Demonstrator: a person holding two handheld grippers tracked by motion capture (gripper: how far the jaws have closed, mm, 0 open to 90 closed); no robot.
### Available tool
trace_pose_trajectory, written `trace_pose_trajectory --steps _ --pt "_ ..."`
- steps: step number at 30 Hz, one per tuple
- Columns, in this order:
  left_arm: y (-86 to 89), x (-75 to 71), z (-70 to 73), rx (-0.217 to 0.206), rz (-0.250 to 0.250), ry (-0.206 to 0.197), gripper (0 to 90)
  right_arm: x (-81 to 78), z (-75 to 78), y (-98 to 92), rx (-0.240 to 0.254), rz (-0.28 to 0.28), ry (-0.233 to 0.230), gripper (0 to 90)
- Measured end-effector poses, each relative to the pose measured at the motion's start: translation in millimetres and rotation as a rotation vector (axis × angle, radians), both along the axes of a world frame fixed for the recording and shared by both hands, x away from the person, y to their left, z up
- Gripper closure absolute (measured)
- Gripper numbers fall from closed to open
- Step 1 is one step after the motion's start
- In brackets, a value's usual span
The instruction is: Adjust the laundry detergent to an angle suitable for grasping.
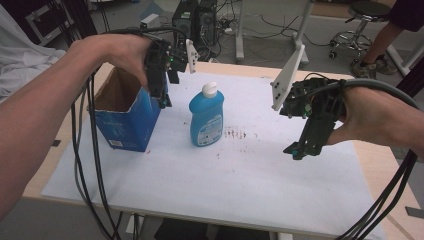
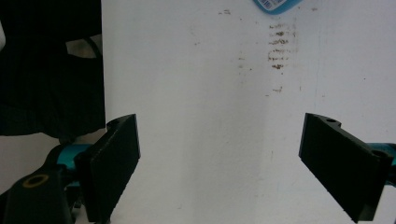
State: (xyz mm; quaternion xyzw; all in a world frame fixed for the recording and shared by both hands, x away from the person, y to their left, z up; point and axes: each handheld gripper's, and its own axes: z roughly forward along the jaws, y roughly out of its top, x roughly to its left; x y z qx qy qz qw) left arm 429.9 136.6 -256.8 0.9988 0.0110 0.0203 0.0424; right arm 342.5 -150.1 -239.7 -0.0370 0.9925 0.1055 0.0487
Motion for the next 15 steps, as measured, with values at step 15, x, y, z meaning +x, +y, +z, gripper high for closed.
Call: trace_pose_trajectory --steps 15 --pt "-5.2 3.2 -1.7 -0.008 -0.005 0.000 20.1 -0.8 1.1 -4.6 -0.003 -0.016 -0.003 11.6"
